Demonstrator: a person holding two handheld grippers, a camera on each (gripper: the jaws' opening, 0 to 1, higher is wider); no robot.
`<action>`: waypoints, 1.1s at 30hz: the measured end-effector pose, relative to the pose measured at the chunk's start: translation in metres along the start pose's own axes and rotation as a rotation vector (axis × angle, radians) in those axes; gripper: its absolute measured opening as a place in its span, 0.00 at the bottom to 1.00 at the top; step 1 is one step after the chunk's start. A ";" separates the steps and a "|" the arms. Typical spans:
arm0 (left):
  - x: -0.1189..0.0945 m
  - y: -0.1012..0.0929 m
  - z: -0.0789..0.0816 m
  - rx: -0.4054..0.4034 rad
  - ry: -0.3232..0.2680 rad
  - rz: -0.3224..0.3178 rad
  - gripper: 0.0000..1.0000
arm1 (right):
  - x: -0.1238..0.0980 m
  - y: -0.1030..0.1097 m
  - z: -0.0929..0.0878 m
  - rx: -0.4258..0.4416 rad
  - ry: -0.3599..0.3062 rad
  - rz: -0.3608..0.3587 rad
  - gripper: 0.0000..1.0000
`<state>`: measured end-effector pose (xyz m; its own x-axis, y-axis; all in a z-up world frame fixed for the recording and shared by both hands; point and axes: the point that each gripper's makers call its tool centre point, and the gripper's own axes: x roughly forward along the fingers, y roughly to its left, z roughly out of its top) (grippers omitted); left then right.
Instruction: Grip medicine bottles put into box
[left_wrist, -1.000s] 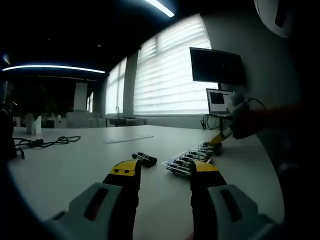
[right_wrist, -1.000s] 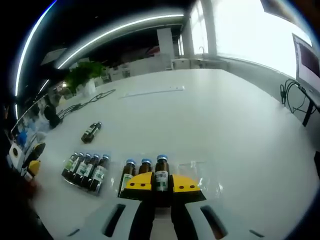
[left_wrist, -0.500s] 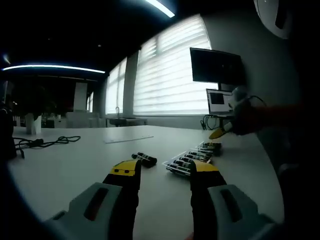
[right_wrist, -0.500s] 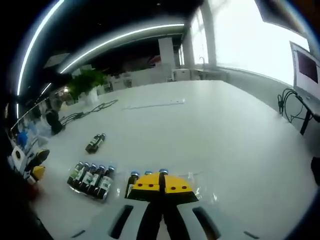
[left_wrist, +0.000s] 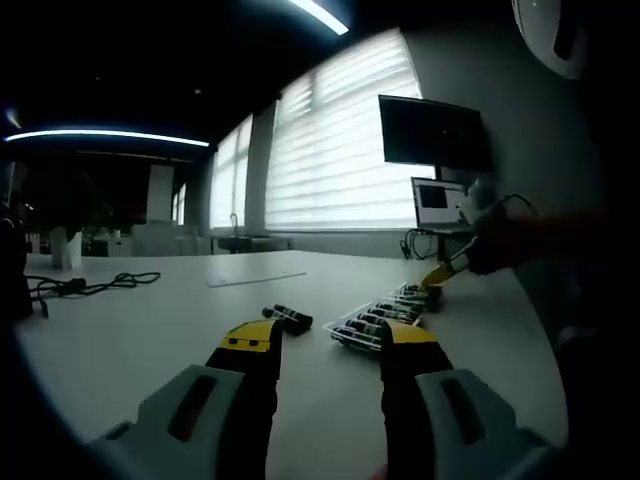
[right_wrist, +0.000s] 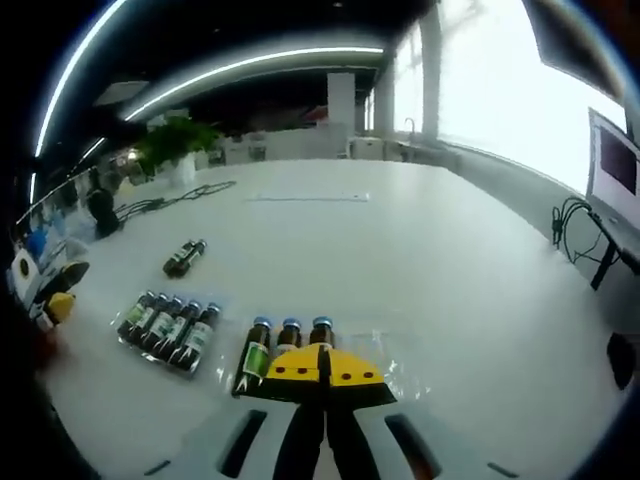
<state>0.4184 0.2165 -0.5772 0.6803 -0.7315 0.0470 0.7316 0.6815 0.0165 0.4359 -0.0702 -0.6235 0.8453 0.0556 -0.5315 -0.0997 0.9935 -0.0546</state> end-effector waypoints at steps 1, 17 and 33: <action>0.000 0.000 0.000 0.000 0.000 0.000 0.32 | 0.000 0.002 0.000 -0.016 0.000 -0.004 0.00; -0.001 -0.001 0.001 0.002 -0.004 -0.003 0.32 | 0.000 0.000 0.005 -0.016 -0.025 -0.026 0.00; -0.001 -0.001 0.000 0.010 0.000 -0.004 0.33 | 0.002 0.030 0.034 0.099 -0.084 0.118 0.09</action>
<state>0.4166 0.2163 -0.5771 0.6772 -0.7343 0.0471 0.7340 0.6786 0.0264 0.4522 -0.0373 -0.5970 0.8723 0.1760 -0.4562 -0.1520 0.9843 0.0891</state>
